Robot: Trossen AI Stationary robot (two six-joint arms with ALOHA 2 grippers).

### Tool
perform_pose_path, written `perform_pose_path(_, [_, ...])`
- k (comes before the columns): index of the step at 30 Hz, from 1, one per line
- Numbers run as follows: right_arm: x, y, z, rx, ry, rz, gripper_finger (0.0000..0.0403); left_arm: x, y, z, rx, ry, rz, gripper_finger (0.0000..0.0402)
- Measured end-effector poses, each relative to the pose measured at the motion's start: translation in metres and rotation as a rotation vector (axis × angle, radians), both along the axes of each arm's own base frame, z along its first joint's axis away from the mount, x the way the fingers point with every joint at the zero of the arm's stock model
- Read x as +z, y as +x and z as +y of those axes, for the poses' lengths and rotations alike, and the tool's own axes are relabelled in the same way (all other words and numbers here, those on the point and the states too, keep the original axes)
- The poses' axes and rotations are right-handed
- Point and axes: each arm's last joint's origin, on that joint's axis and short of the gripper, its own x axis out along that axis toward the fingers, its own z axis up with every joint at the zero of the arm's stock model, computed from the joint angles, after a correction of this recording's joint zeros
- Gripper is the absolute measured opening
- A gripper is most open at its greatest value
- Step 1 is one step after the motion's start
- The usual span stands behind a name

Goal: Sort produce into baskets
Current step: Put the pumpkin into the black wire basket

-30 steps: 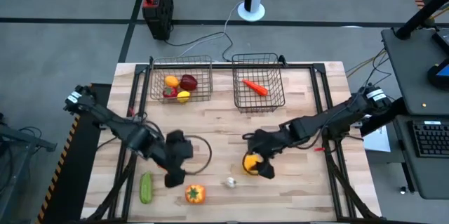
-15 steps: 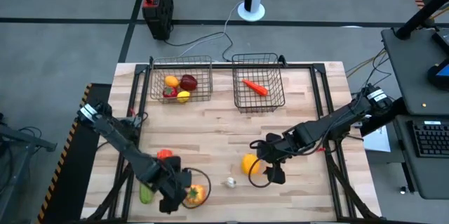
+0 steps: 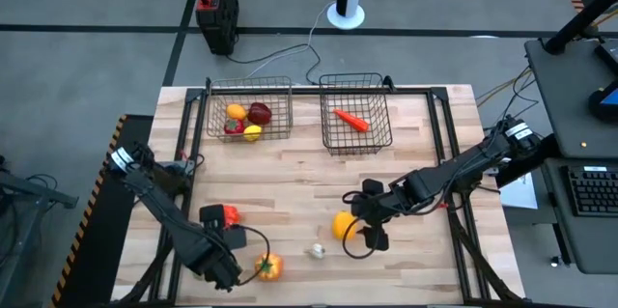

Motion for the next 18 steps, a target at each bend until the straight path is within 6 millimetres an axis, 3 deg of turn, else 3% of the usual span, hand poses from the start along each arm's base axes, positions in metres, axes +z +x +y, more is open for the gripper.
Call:
perform_pose_path(6, [0.001,0.002,0.001,0.036,-0.009,-0.032,0.0281,-0.011,-0.002,0.009,-0.062,0.019,0.011,0.0128])
perform_pose_path(12, [0.002,0.002,0.001,0.053,-0.019,-0.033,0.0275,-0.003,-0.007,0.022,-0.092,-0.09,-0.101,0.002])
perform_pose_path(14, [0.002,0.001,0.001,0.059,-0.022,-0.035,0.0274,0.002,-0.009,0.031,-0.088,-0.141,-0.161,0.0006])
perform_pose_path(18, [0.004,0.001,0.0,0.066,-0.026,-0.043,0.0274,0.006,-0.018,0.054,-0.065,-0.162,-0.202,0.0016])
